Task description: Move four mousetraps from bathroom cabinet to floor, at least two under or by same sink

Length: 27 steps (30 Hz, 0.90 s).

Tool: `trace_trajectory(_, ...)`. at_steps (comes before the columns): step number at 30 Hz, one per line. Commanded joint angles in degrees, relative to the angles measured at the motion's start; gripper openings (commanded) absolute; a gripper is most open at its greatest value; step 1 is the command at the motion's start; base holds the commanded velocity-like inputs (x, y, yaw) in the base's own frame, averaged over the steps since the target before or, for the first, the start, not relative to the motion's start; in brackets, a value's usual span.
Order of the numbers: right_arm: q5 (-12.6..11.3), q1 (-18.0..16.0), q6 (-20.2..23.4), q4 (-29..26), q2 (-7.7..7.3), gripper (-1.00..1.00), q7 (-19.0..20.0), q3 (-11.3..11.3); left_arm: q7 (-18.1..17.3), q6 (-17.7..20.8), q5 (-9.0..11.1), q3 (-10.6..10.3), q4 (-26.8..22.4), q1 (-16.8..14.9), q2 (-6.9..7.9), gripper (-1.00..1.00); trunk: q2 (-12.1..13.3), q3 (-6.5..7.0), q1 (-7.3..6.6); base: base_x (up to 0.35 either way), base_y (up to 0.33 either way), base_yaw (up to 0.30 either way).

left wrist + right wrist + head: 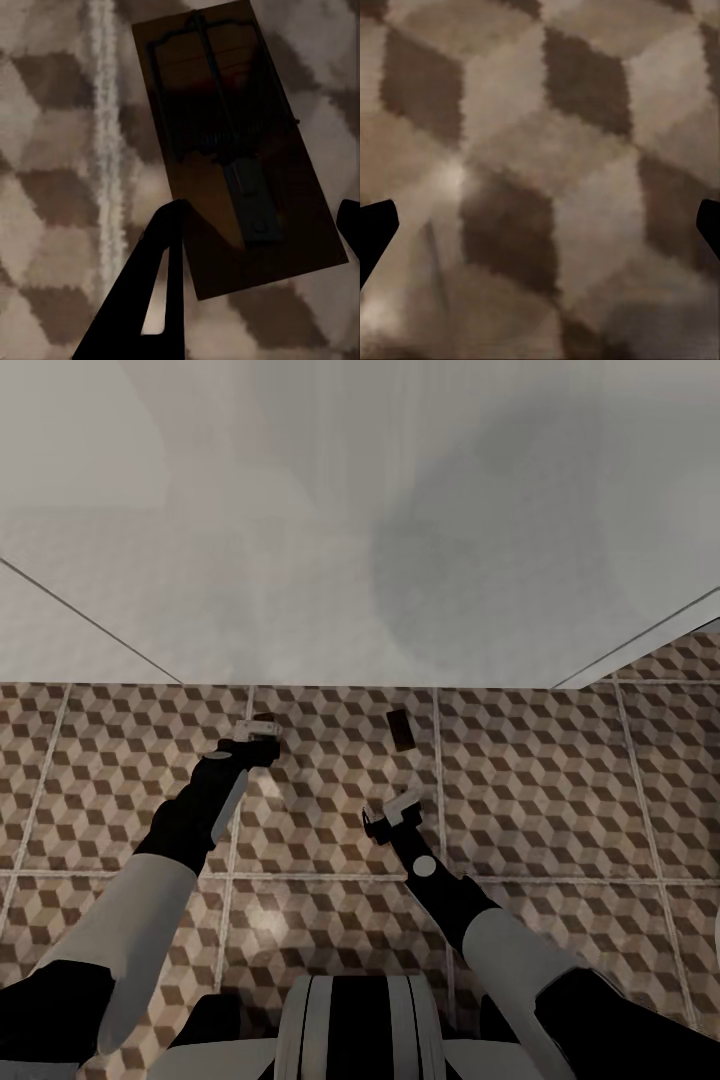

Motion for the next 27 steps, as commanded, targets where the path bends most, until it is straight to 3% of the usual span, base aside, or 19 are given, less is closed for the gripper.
trace_trajectory(1,0.6,0.2,0.0,0.1,0.00,1.00,-0.5,0.2,0.3,0.3,0.2,-0.1,-0.1,-0.1,0.02,-1.00,0.0,-0.02,-0.01,0.000,0.000,0.000)
trace_trajectory(9,0.6,1.0,-0.1,-0.1,0.00,1.00,-0.6,0.2,0.3,0.3,0.2,-0.1,-0.1,-0.3,-0.96,-1.00,0.0,-0.02,-0.01,0.000,0.000,0.000)
trace_trajectory(27,0.6,1.0,-0.2,-0.1,0.00,1.00,-0.8,0.2,0.3,0.3,0.2,-0.1,-0.1,-0.4,-1.11,-1.00,0.0,-0.02,-0.01,0.000,0.000,0.000)
